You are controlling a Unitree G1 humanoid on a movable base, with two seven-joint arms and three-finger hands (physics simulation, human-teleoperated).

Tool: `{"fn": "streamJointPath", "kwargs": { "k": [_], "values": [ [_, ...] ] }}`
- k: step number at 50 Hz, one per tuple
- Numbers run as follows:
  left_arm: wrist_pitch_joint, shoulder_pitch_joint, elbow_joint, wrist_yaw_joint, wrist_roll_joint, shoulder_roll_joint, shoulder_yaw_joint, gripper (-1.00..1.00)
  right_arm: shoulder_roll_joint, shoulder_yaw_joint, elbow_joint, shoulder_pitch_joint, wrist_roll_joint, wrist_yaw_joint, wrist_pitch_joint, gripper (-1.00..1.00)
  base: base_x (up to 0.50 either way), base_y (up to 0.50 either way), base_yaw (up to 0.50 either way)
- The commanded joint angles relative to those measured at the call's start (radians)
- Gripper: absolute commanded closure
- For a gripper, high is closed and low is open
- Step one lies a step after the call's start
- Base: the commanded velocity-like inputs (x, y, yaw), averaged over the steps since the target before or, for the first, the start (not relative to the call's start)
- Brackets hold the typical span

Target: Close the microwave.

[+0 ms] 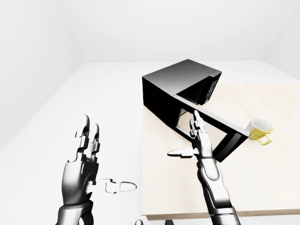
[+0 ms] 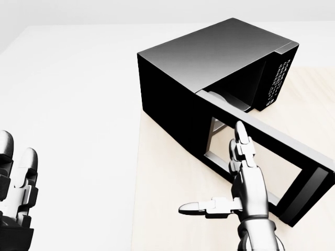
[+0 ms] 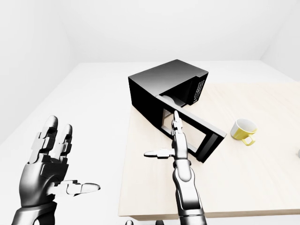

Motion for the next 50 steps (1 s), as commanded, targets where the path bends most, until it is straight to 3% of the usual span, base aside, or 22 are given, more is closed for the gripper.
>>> {"fn": "streamJointPath", "kwargs": {
  "k": [1,5,13,32,43,50],
  "values": [
    [-0.001,-0.001,0.003,0.006,0.002,0.005,-0.007,-1.0,-0.001,-0.017,0.016,-0.059,0.004,-0.017,0.023,-1.0,0.0,0.0,0.0],
    [-0.004,0.003,0.002,0.007,0.004,0.006,-0.012,-1.0,-0.003,-0.023,0.075,-0.1,0.001,-0.025,0.005,-1.0,0.0,0.0,0.0],
    [-0.01,0.003,0.008,0.009,0.003,0.009,-0.013,-1.0,-0.006,-0.027,0.067,-0.128,0.002,-0.034,0.03,-1.0,0.0,0.0,0.0],
    [-0.007,0.001,0.007,0.007,0.002,0.008,-0.011,-1.0,-0.033,-0.067,0.268,-0.305,0.036,-0.048,0.008,-1.0,0.0,0.0,0.0],
    [-0.005,0.004,0.0,0.008,-0.001,0.009,-0.009,-1.0,-0.051,-0.073,0.354,-0.418,0.044,-0.072,0.016,-1.0,0.0,0.0,0.0],
    [-0.002,0.001,-0.001,0.005,-0.002,0.006,-0.004,-1.0,-0.06,-0.085,0.461,-0.494,0.06,-0.076,-0.014,-1.0,0.0,0.0,0.0]
  ]
}}
